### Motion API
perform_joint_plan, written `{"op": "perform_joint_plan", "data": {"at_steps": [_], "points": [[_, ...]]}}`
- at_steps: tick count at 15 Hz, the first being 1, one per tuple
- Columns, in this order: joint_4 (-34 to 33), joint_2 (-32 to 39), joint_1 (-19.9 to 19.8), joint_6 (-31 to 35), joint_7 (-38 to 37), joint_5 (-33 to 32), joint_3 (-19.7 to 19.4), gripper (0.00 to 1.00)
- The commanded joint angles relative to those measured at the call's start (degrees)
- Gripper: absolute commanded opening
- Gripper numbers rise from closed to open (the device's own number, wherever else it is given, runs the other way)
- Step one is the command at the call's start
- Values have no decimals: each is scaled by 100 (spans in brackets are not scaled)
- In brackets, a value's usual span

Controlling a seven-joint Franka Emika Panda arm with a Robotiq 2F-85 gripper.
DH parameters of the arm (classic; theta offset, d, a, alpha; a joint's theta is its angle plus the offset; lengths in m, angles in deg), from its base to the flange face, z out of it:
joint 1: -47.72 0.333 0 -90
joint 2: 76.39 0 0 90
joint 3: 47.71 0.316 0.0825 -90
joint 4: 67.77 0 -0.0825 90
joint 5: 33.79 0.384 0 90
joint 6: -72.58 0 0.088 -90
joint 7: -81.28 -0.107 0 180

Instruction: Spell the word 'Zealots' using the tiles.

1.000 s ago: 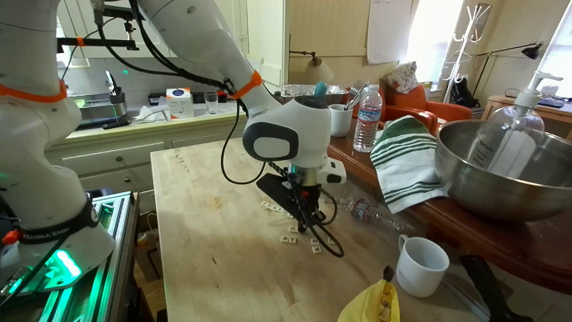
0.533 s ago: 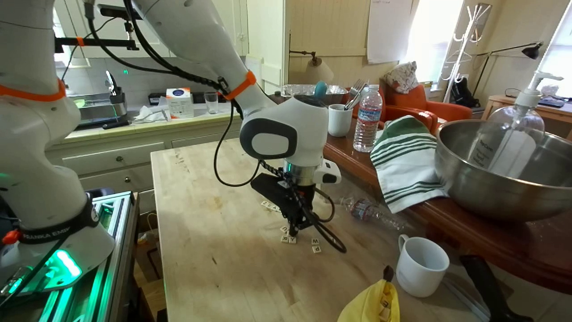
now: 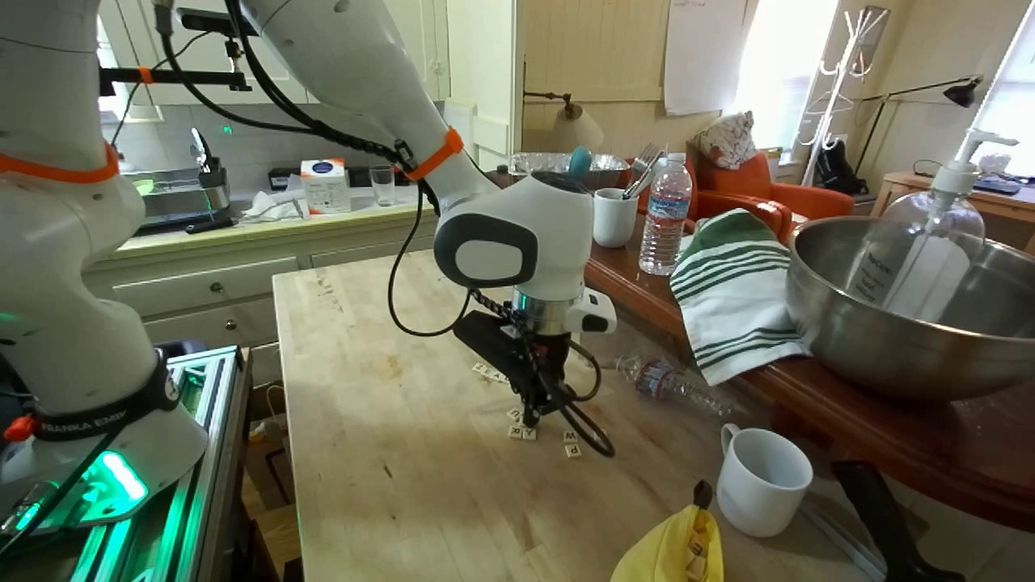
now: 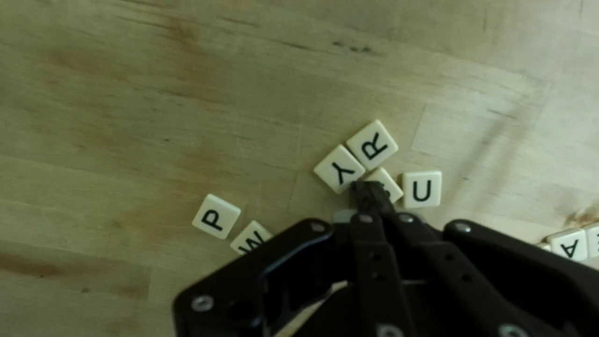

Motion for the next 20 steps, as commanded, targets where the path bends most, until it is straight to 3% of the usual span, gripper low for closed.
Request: {"op": "perform_joint_plan", "data": {"at_steps": [1, 10, 20], "points": [[133, 393, 76, 526, -466, 350, 68, 0], [324, 395, -59, 1272, -740, 1608, 504, 0], [376, 377, -48, 1292, -912, 1692, 562, 0]]}}
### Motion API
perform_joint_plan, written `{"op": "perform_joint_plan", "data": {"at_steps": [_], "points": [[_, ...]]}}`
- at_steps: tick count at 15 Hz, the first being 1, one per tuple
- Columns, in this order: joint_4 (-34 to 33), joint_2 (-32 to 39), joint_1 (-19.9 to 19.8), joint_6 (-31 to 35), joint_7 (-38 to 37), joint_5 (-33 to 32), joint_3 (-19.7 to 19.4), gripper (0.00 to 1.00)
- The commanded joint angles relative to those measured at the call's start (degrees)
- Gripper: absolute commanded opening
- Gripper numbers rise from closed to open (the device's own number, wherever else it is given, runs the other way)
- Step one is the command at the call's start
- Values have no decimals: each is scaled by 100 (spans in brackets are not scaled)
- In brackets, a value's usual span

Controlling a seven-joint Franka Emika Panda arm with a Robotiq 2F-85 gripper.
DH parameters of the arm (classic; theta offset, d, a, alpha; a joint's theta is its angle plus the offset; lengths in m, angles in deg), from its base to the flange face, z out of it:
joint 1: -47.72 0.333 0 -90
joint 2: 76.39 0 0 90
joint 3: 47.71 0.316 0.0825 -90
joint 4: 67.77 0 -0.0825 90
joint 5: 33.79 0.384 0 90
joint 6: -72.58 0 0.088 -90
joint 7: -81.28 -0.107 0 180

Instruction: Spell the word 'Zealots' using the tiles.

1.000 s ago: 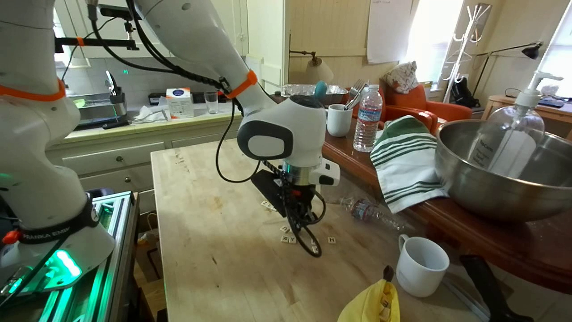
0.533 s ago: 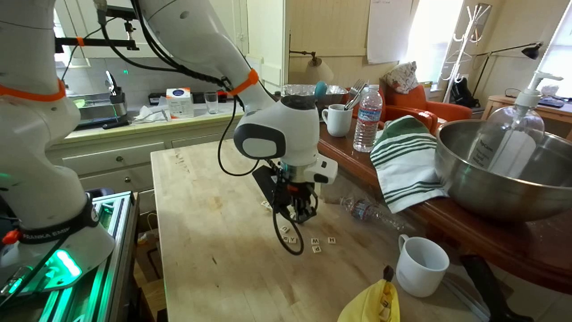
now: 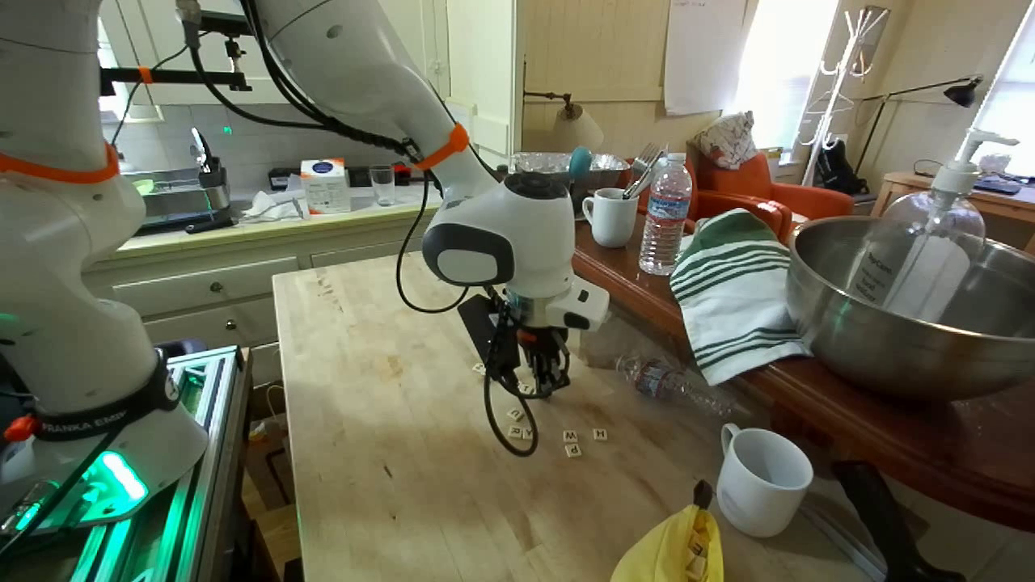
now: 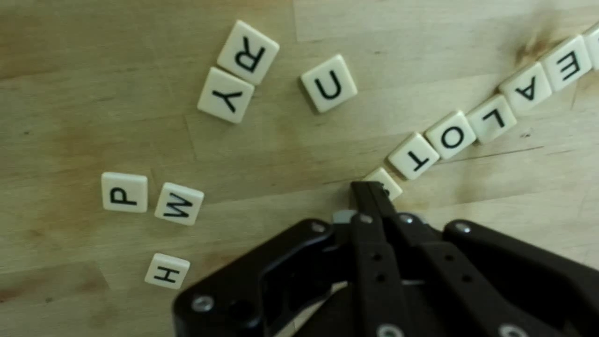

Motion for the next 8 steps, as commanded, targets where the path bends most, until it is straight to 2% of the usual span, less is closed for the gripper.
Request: {"op": "perform_joint_plan", "data": {"at_steps": [1, 8], "points": [[125, 349, -17, 173, -33, -1, 90, 0], [206, 250, 20, 11, -47, -178, 27, 0]]}}
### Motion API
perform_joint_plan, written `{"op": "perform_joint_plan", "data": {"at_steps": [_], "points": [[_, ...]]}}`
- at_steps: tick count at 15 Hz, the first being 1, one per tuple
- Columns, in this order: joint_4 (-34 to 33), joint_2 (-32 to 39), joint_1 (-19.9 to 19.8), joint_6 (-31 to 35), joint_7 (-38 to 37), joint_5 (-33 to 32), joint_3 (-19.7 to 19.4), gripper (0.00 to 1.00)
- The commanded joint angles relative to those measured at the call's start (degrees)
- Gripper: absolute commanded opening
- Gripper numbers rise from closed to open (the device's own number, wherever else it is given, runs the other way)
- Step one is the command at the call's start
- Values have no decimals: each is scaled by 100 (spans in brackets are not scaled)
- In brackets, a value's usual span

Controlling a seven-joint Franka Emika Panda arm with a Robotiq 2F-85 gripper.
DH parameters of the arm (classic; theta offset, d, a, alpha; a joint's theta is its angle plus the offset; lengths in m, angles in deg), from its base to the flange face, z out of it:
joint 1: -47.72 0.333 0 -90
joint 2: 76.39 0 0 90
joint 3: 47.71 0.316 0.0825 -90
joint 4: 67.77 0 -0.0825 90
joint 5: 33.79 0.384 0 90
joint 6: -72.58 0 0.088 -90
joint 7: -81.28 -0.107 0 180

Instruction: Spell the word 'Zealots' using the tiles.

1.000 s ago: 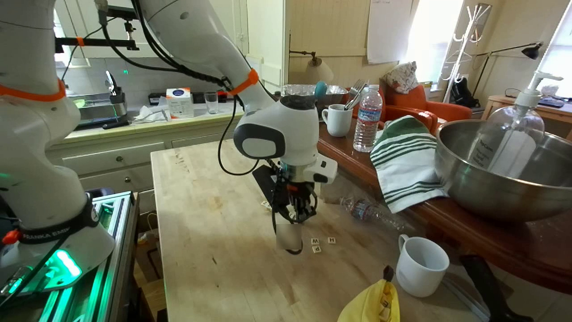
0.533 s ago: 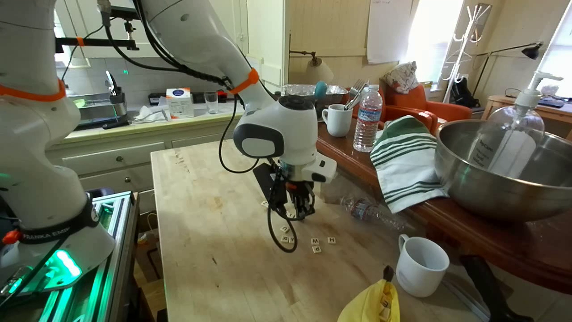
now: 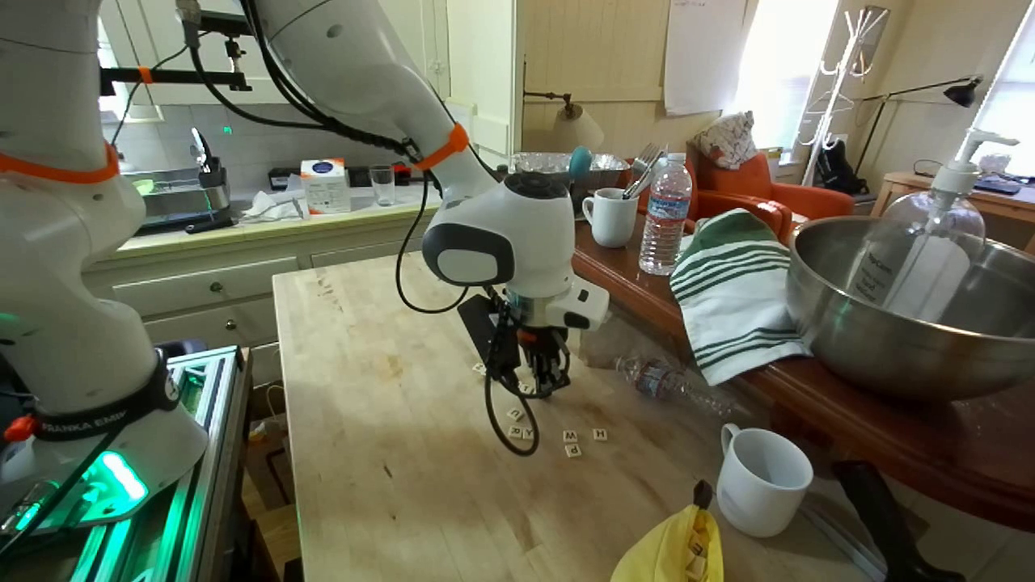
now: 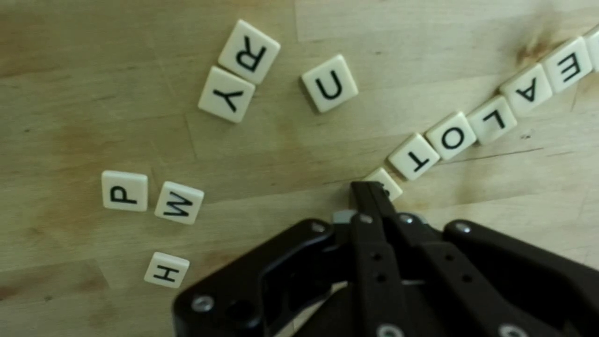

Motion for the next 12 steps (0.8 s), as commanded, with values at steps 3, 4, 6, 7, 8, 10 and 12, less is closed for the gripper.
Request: {"op": "perform_joint_plan", "data": {"at_steps": [3, 4, 6, 7, 8, 10, 12], "points": [[247, 213, 18, -18, -17, -185, 29, 0], [255, 200, 18, -48, -14, -188, 33, 0], [286, 172, 37, -81, -44, -213, 22, 0], [299, 167, 44, -67, -52, -222, 18, 0], [314, 156, 58, -74, -77, -249, 1, 0], [354, 129, 85, -68, -112, -297, -20, 0], [399, 95, 120, -60, -184, -349, -48, 0]]}}
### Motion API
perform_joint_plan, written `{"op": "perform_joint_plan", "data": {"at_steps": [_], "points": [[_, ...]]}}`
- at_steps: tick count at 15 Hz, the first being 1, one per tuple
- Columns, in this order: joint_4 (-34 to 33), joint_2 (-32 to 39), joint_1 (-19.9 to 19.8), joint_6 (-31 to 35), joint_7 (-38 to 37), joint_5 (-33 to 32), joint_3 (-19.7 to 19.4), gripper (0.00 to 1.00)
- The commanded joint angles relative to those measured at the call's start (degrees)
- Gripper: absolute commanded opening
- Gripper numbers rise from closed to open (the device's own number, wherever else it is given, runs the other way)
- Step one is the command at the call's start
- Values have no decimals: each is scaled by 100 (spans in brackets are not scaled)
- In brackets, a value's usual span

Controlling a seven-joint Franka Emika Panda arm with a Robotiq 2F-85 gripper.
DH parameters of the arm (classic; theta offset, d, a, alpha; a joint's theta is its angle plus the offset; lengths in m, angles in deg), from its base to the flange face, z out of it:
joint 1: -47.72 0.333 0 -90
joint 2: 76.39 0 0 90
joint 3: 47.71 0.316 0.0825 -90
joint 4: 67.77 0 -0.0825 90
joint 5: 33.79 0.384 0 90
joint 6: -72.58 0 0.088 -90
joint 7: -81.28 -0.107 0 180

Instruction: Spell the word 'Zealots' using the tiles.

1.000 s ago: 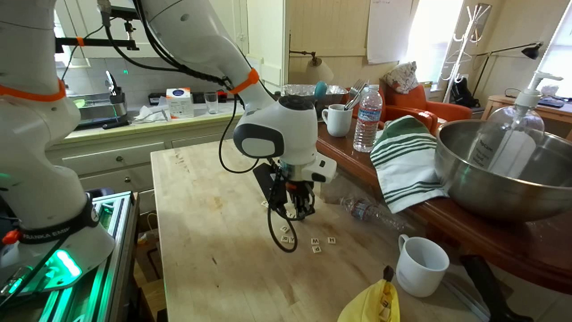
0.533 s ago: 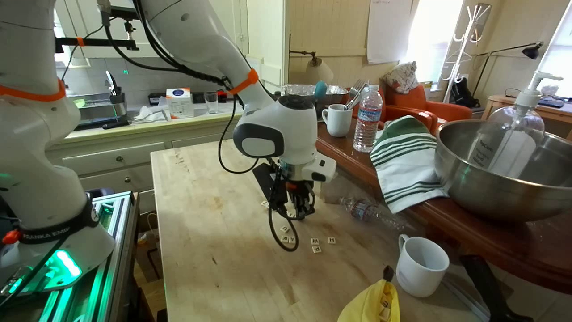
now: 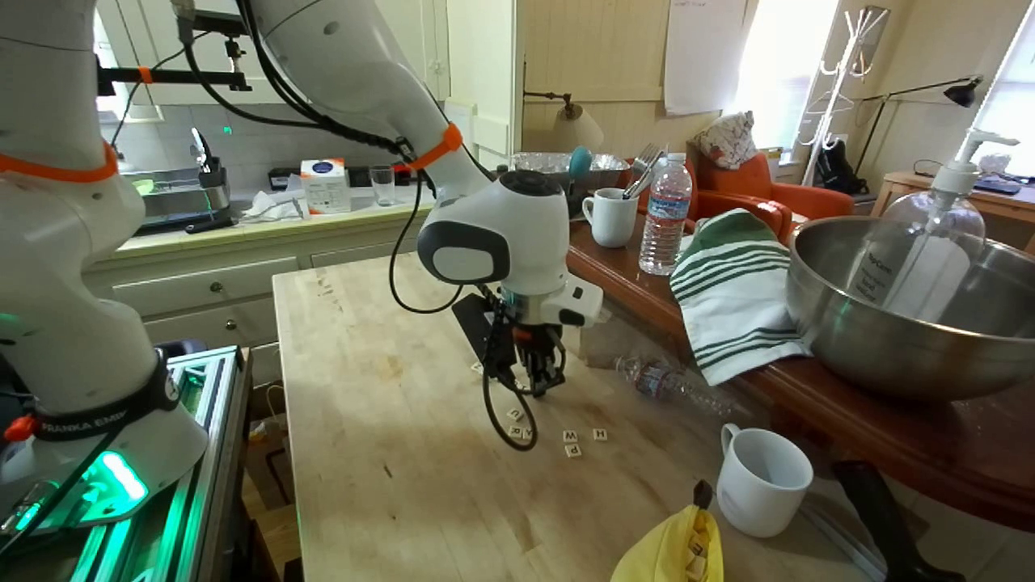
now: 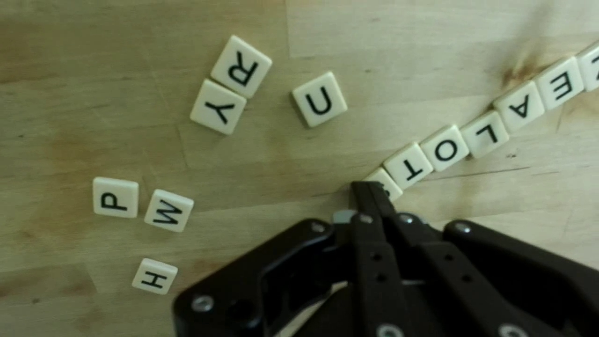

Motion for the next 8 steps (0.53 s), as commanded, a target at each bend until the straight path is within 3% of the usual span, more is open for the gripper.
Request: {"op": "perform_joint_plan", "data": {"at_steps": [1, 8], "points": [[283, 181, 91, -4, -217, -203, -55, 0], [252, -8, 30, 61, -290, 35, 54, 0]]}}
